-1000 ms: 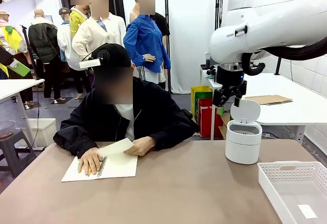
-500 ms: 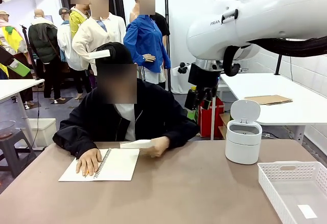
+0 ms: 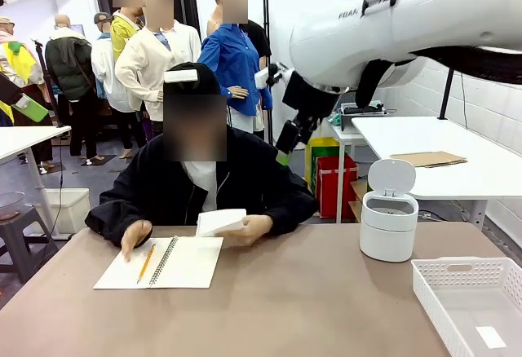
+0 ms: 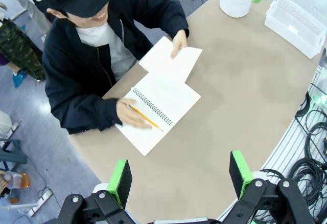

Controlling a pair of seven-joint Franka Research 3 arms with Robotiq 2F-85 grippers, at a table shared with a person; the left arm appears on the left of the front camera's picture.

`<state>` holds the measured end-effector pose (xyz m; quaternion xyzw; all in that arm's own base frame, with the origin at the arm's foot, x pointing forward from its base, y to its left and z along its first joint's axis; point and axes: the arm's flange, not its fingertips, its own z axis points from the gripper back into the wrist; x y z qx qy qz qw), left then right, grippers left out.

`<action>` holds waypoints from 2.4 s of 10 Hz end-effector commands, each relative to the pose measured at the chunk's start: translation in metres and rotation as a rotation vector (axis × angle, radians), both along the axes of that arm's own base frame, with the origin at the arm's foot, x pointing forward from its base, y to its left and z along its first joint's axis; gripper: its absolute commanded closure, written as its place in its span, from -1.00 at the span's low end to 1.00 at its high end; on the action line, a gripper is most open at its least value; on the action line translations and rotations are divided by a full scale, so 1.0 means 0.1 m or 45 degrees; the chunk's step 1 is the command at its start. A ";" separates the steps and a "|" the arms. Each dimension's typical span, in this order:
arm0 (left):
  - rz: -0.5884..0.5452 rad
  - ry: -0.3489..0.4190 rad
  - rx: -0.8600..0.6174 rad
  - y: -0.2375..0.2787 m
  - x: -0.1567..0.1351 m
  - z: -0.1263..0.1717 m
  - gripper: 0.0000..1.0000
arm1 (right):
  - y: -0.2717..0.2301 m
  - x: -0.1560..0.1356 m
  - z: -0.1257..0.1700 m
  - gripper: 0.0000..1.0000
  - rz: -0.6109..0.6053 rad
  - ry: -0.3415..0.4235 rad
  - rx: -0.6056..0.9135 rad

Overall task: Sort the paper based on its condition.
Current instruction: If a person hands you a paper, place it in the Organizing basket , and if it's crumpled, put it in the Trash can.

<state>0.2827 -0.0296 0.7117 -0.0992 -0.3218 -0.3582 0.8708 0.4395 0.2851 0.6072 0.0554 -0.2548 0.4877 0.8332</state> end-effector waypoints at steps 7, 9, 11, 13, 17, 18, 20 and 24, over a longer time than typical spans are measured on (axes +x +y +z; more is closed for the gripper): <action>0.009 -0.001 0.006 0.01 0.00 0.00 -1.00 | -0.11 0.04 0.68 -1.00 0.089 -0.042 0.182; 0.009 -0.001 0.006 0.01 0.00 0.00 -1.00 | -0.16 0.05 0.74 -1.00 0.056 -0.088 0.167; 0.009 -0.001 0.006 0.01 0.00 0.00 -1.00 | -0.15 0.00 0.76 -1.00 0.086 -0.078 0.184; 0.009 -0.001 0.006 0.01 0.00 0.00 -1.00 | -0.15 0.00 0.76 -1.00 0.086 -0.078 0.184; 0.009 -0.001 0.006 0.01 0.00 0.00 -1.00 | -0.15 0.00 0.76 -1.00 0.086 -0.078 0.184; 0.009 -0.001 0.006 0.01 0.00 0.00 -1.00 | -0.15 0.00 0.76 -1.00 0.086 -0.078 0.184; 0.009 -0.001 0.006 0.01 0.00 0.00 -1.00 | -0.15 0.00 0.76 -1.00 0.086 -0.078 0.184; 0.009 -0.001 0.006 0.01 0.00 0.00 -1.00 | -0.15 0.00 0.76 -1.00 0.086 -0.078 0.184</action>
